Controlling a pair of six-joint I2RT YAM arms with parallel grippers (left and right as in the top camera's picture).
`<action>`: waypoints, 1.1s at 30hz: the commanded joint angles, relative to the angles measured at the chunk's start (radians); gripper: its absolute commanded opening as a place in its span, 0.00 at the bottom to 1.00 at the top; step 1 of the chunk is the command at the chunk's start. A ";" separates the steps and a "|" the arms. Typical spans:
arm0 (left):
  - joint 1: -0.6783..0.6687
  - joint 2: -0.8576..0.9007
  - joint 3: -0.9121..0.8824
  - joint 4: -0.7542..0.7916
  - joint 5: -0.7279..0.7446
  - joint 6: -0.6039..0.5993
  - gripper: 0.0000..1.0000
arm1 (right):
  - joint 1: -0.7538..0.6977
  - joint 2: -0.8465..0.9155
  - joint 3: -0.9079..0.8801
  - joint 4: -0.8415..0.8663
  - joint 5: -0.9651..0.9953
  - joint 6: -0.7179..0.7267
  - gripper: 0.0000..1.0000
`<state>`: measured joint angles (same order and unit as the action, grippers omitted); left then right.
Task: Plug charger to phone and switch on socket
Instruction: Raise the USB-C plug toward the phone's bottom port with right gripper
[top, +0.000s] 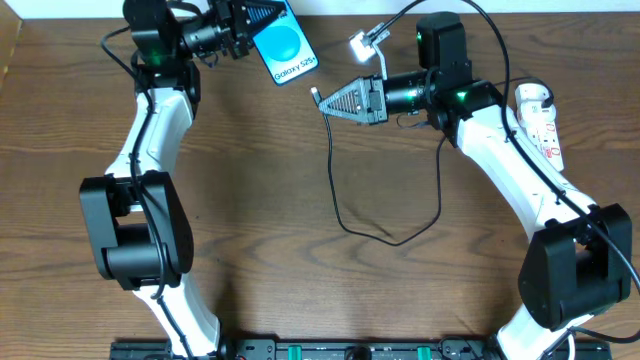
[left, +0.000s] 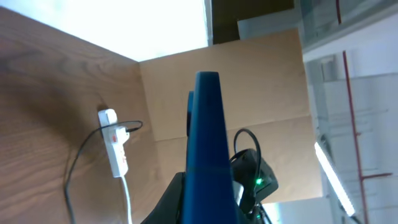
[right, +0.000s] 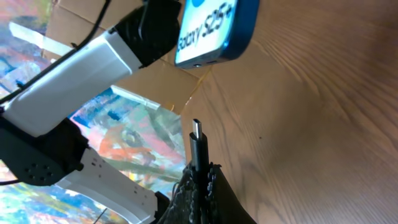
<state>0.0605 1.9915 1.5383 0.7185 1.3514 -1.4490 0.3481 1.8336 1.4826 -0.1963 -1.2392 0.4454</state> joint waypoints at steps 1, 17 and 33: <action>-0.001 -0.019 0.021 0.013 -0.022 -0.074 0.07 | -0.002 -0.008 0.003 0.034 -0.035 0.063 0.01; -0.017 -0.019 0.021 0.014 -0.027 -0.079 0.07 | 0.011 -0.008 0.002 0.137 -0.023 0.216 0.01; -0.026 -0.019 0.021 0.013 0.033 -0.080 0.07 | 0.018 -0.008 0.002 0.137 -0.007 0.216 0.01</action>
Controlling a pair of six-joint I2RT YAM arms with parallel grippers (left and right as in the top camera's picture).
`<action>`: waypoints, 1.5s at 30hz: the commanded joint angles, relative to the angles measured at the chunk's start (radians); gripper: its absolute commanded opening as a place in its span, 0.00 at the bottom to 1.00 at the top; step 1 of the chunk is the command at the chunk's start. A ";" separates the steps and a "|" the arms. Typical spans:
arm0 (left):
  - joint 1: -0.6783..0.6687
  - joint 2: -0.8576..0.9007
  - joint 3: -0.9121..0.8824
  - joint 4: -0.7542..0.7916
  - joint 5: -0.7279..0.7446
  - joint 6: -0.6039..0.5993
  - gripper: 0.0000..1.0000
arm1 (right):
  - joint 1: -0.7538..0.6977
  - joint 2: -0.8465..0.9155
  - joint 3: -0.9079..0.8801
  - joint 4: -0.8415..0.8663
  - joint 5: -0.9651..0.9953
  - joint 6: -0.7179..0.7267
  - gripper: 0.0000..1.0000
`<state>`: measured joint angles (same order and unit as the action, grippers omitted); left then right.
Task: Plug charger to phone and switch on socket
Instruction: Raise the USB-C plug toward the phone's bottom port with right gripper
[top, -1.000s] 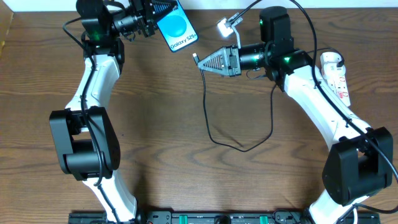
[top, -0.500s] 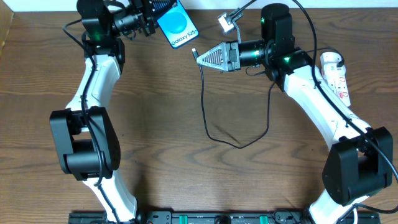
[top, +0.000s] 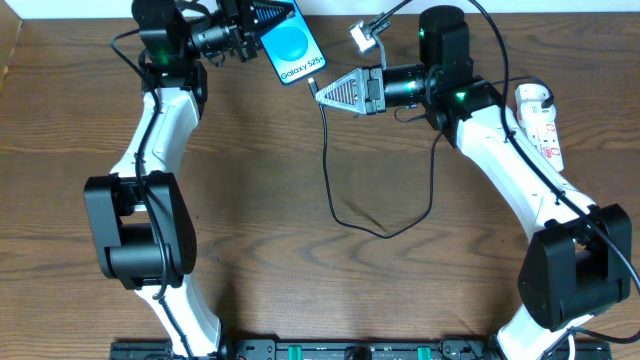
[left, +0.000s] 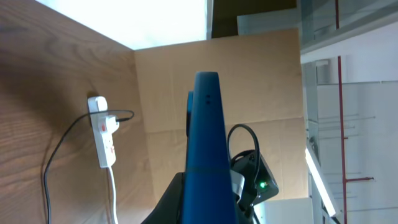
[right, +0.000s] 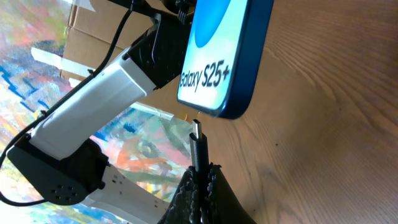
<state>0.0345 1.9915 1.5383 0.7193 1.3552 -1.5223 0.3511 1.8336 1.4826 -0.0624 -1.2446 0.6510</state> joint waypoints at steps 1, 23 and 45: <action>0.000 -0.019 0.021 0.013 0.033 -0.006 0.07 | 0.014 -0.008 0.002 0.003 0.001 0.010 0.01; -0.027 -0.019 0.021 0.013 0.028 -0.006 0.07 | 0.016 -0.008 0.002 0.003 0.008 0.016 0.01; -0.027 -0.019 0.021 0.013 0.135 0.066 0.07 | 0.003 -0.008 0.002 0.069 0.034 0.113 0.01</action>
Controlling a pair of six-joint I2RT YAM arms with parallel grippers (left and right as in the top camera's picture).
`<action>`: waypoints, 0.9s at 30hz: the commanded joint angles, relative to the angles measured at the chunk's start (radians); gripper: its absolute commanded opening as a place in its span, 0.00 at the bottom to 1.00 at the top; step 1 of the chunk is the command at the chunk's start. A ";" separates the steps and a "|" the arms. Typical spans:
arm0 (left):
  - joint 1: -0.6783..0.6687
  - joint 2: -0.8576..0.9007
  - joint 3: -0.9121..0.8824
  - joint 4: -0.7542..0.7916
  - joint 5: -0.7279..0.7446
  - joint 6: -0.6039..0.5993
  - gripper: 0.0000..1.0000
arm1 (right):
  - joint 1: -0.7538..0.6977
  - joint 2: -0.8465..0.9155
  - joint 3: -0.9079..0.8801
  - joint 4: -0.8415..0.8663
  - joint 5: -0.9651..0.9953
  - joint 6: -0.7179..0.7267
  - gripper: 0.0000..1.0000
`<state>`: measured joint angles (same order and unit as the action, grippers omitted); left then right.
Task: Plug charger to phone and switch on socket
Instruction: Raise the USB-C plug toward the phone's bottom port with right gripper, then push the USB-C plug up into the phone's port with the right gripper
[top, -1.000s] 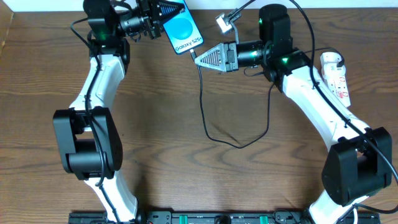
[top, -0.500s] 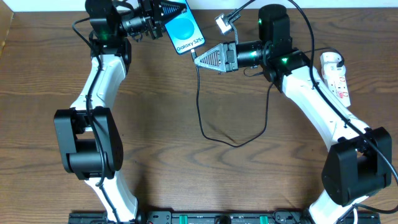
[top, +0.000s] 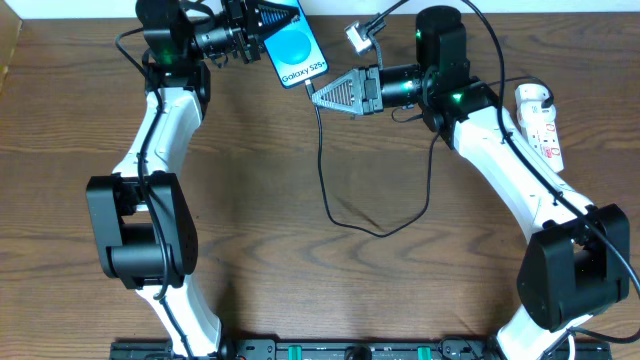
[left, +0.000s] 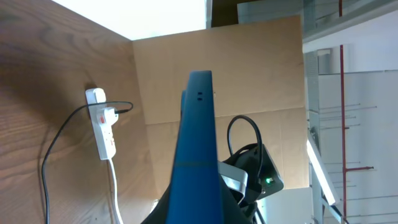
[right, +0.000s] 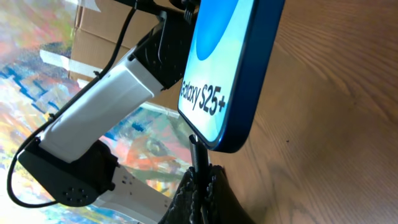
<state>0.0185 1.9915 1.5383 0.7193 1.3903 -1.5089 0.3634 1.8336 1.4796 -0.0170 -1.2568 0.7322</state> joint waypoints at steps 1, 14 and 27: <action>-0.011 -0.019 0.021 0.013 0.103 0.061 0.07 | -0.009 -0.008 0.005 0.029 0.047 0.042 0.01; -0.011 -0.019 0.021 0.013 0.106 0.084 0.07 | -0.006 -0.008 0.005 0.055 0.127 0.170 0.01; -0.011 -0.019 0.021 0.012 0.079 -0.017 0.07 | 0.011 -0.008 0.005 0.070 0.224 0.173 0.01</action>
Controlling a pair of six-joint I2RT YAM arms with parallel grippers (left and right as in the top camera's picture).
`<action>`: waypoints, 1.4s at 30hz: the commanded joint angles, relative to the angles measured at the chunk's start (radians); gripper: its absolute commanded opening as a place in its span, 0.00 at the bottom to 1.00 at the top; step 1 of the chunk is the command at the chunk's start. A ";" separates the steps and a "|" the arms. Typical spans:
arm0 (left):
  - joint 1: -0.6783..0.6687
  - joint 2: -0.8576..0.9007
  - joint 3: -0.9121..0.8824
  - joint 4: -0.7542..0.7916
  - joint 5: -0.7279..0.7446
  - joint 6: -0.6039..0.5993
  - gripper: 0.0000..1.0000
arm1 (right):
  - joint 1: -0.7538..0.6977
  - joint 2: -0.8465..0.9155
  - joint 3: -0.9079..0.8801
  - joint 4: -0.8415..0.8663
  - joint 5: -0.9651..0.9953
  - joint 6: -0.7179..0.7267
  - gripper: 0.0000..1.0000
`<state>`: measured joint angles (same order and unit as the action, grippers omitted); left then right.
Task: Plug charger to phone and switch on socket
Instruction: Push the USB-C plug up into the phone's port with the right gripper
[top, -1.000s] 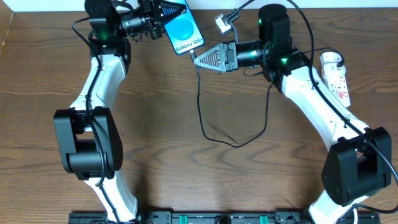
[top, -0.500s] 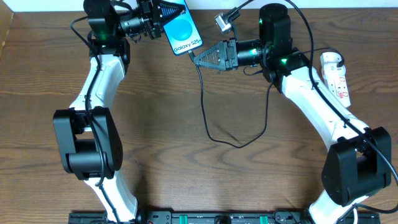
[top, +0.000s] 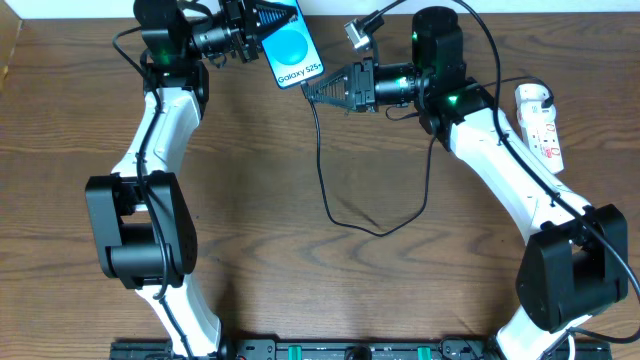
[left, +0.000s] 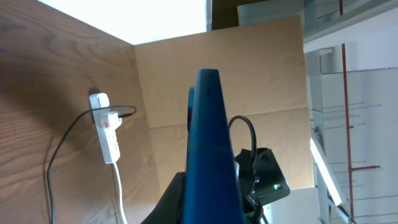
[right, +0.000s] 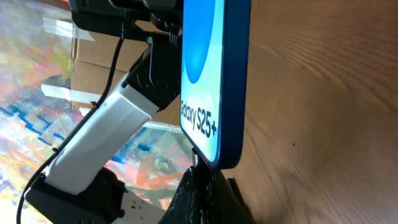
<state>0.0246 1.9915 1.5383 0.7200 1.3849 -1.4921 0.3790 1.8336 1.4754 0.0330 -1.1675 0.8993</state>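
A blue phone (top: 290, 47) with "Galaxy S25+" on its lit screen is held above the table's far edge by my left gripper (top: 262, 22), which is shut on it; the left wrist view shows the phone (left: 210, 149) edge-on. My right gripper (top: 312, 92) is shut on the black charger plug (right: 200, 163), whose tip meets the phone's (right: 214, 81) bottom edge. The black cable (top: 330, 190) loops across the table to a white socket strip (top: 538, 122) at the right, also seen as the strip (left: 107, 135) with a plug in it.
The wooden table (top: 300, 290) runs under both arms. A cardboard panel (left: 249, 87) stands behind the table. A small white tag (top: 356, 32) hangs on a cable near the right arm.
My right gripper has moved a little further towards the phone, so the plug's metal tip, visible before just under the phone, now sits hidden against its bottom edge.
At first the plug was held well apart from the phone, which my left gripper held up. Then the phone and plug stood close, tip just below the bottom edge. Then the tip touched the edge, and now it is pressed in under it.
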 joint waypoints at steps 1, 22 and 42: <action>-0.017 -0.019 0.021 0.011 0.085 -0.039 0.07 | -0.004 -0.008 0.009 0.021 0.140 0.005 0.01; 0.029 -0.018 0.021 0.011 0.085 -0.055 0.07 | -0.027 -0.008 0.009 0.031 -0.013 -0.049 0.43; 0.031 -0.018 0.021 0.011 0.081 -0.055 0.07 | 0.068 -0.007 0.008 -0.052 -0.013 -0.120 0.22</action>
<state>0.0563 1.9919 1.5383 0.7197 1.4548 -1.5414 0.4389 1.8324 1.4757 -0.0193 -1.1782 0.7998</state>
